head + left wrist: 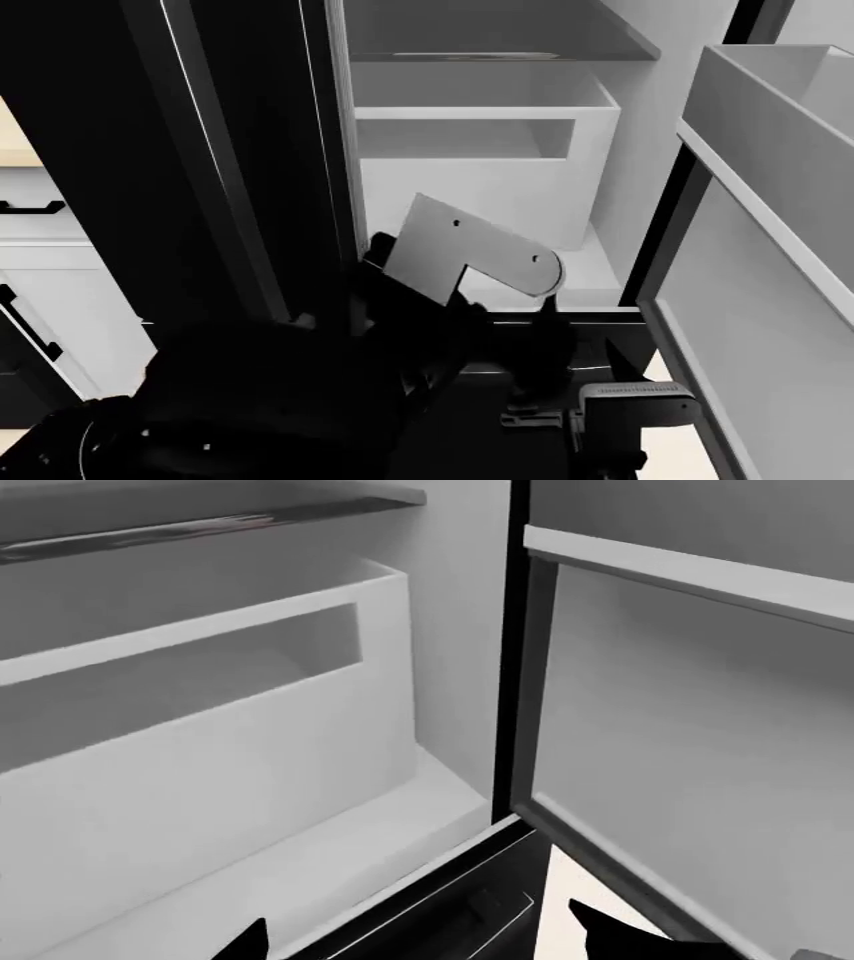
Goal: Open the fridge doors
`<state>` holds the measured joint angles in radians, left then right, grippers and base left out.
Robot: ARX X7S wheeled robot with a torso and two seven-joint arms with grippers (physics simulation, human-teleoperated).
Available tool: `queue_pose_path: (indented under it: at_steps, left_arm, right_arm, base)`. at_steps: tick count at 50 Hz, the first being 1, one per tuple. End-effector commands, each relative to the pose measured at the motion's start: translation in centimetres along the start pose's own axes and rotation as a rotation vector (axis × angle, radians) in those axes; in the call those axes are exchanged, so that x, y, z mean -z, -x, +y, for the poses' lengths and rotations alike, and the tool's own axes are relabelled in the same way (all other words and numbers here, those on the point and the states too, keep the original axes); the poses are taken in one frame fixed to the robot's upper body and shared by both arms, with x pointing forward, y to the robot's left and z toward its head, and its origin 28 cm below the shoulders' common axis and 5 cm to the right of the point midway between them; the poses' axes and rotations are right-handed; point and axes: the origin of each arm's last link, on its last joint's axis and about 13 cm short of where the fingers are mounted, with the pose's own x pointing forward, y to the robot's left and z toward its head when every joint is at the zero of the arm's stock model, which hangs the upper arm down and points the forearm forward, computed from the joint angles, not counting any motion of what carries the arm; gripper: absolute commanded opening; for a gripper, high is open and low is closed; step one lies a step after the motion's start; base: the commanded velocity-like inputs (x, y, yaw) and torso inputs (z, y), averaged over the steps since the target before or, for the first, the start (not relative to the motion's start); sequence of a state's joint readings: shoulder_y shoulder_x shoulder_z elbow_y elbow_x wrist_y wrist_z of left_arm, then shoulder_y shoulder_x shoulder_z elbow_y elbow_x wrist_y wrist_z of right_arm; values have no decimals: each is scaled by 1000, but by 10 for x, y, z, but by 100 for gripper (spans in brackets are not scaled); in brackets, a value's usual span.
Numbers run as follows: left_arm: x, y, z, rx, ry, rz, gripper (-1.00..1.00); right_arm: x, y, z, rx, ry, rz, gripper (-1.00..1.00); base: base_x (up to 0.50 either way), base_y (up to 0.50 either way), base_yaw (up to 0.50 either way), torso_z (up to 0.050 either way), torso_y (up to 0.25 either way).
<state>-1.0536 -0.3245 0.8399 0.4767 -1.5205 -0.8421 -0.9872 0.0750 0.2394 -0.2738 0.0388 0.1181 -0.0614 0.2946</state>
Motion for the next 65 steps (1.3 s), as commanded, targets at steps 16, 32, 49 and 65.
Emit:
queue_pose_path:
  at_steps: [16, 32, 49, 65]
  left_arm:
    - [-23, -35, 0, 31, -22, 37, 100]
    - [-26, -81, 23, -2, -7, 68, 100]
    - [-17, -124, 59, -269, -78, 96, 100]
    - [0, -127, 62, -417, -81, 121, 100]
  right_arm:
    - [0, -4, 3, -12, -9, 4, 100]
    - [1, -2, 1, -17, -9, 6, 100]
    - [2, -4, 2, -21, -12, 6, 100]
    - [2, -5, 1, -24, -13, 7, 100]
  base:
    - [0, 0, 0, 0, 0]
    - [0, 0, 0, 0, 0]
    - [0, 0, 0, 0, 0]
    - [0, 0, 0, 0, 0]
